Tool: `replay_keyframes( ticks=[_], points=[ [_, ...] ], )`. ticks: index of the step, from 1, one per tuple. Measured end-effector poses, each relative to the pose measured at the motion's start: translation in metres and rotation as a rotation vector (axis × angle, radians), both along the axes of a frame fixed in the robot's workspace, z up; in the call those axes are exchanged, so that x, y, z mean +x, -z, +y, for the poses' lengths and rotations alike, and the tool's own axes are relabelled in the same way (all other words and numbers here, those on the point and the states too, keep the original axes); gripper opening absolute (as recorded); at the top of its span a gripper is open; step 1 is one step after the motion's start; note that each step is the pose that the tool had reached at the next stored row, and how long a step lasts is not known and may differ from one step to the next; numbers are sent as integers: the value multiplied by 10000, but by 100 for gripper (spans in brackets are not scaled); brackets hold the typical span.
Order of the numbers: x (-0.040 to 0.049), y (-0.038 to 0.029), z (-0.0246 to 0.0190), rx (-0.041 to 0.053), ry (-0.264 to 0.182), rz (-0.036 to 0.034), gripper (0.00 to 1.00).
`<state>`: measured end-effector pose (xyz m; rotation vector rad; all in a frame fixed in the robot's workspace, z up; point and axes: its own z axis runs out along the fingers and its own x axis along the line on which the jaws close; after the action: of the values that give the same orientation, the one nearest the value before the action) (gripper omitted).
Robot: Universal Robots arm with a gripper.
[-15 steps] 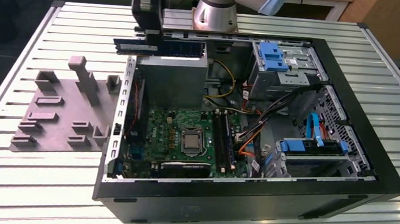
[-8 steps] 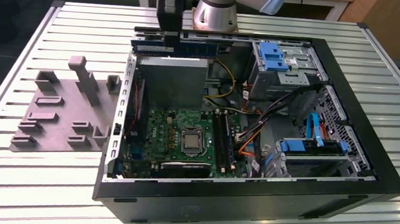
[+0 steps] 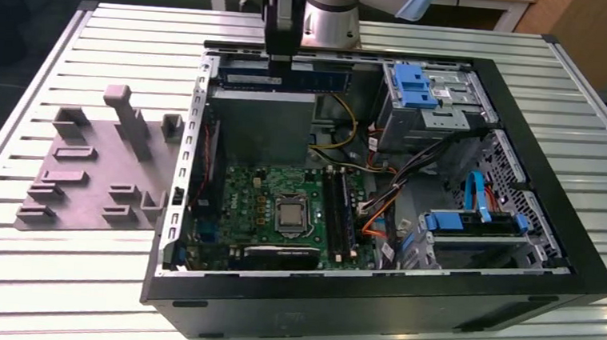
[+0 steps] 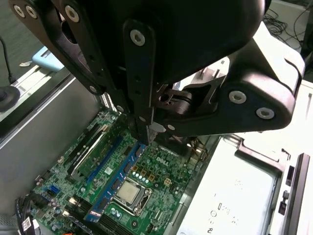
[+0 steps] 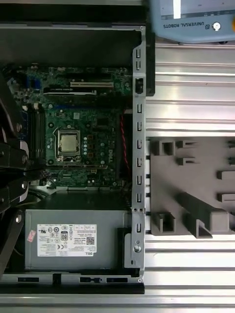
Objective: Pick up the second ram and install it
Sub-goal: 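Pick up the second ram and move it above second insertion slot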
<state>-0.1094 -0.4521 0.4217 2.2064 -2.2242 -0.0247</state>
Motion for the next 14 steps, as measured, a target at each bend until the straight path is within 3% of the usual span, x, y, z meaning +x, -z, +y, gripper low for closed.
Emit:
replay_keyframes(
  ticks=[14],
  points=[
    [55,232,0,0,0,3,12]
  ],
)
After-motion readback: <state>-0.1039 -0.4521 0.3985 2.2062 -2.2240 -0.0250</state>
